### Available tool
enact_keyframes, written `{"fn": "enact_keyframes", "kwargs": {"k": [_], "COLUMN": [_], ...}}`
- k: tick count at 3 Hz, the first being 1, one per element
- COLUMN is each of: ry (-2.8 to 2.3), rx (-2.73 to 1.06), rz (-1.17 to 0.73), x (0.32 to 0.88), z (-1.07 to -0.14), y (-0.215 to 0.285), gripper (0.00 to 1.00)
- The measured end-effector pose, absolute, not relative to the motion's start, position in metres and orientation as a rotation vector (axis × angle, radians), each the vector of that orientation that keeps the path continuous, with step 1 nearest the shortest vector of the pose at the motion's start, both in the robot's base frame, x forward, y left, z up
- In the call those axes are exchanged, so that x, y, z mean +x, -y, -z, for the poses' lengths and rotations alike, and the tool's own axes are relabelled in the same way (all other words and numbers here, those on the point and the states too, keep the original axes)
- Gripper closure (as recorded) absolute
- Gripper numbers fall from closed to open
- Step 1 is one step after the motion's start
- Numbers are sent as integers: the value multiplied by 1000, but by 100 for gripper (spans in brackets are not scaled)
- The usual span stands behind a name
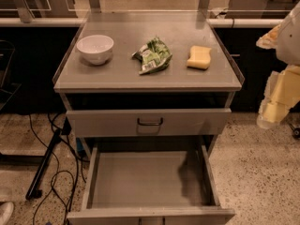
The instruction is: Close middle drawer
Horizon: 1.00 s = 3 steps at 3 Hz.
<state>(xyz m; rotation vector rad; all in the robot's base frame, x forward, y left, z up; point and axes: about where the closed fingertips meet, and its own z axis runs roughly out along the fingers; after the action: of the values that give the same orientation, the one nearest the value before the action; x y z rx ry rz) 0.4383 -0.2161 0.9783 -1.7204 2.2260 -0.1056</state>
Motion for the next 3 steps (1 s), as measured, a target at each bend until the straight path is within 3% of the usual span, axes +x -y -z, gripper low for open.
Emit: {"fn": "enact_keyframes", "kwargs": {"k": [1,2,3], "ry": [-2226,-2226,-2226], "rx": [-1720,-1720,-1720], "rz": [106,106,106], "x": [438,438,438], "z": [-978,-978,-978], "y": [216,216,216], "gripper": [0,17,40]}}
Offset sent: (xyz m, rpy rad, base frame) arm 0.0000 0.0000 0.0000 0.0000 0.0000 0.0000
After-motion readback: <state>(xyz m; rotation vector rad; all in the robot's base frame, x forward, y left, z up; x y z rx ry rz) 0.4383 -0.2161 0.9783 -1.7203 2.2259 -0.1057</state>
